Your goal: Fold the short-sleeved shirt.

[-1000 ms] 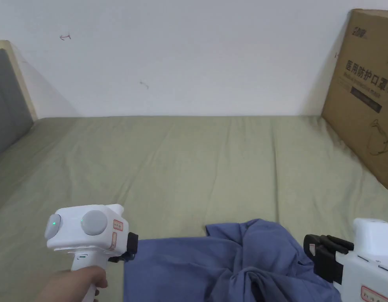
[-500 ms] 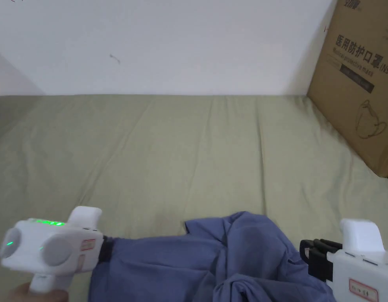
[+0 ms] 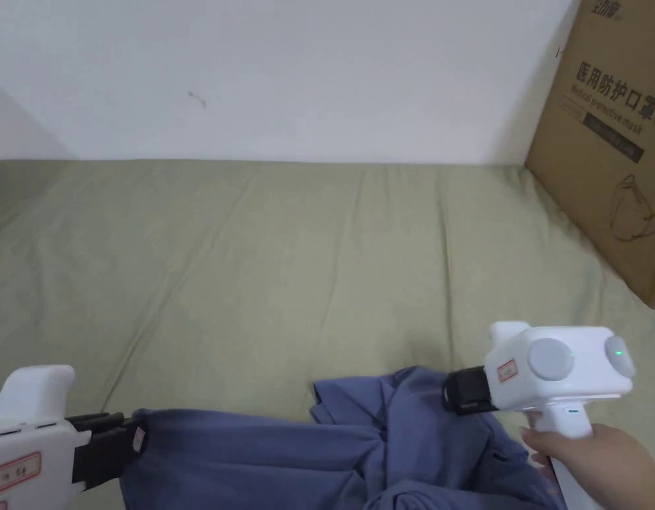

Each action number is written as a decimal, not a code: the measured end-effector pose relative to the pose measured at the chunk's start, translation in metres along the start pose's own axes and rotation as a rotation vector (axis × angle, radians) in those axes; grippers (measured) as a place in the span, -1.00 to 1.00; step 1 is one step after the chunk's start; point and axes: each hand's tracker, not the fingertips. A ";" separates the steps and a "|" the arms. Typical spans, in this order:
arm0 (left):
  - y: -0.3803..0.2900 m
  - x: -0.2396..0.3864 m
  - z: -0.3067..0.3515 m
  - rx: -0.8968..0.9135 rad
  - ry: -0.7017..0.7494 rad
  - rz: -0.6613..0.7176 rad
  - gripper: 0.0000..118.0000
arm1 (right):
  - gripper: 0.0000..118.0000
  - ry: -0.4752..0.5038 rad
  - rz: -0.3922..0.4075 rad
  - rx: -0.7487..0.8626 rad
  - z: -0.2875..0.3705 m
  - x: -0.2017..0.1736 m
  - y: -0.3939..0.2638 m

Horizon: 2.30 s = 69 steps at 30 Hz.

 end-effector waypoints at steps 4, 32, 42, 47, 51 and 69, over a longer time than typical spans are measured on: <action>-0.002 0.001 0.005 0.003 0.011 -0.023 -1.00 | -0.97 0.089 0.030 -0.010 0.001 -0.001 -0.014; 0.219 0.038 0.212 0.448 0.096 -0.095 -1.00 | -0.97 0.094 -0.030 0.728 0.447 0.079 0.047; 0.314 0.030 0.167 0.518 0.198 -0.104 -1.00 | -0.97 0.009 -0.079 0.790 0.429 0.082 0.167; 0.353 0.020 0.129 0.550 0.230 -0.068 -1.00 | -0.97 -0.038 -0.065 0.822 0.406 0.072 0.212; 0.369 0.018 0.108 0.592 0.265 -0.086 -1.00 | -0.97 -0.115 -0.048 0.851 0.388 0.063 0.237; 0.074 -0.058 -0.072 -0.183 0.169 0.051 -1.00 | -0.97 0.017 -0.024 0.097 0.061 0.081 -0.018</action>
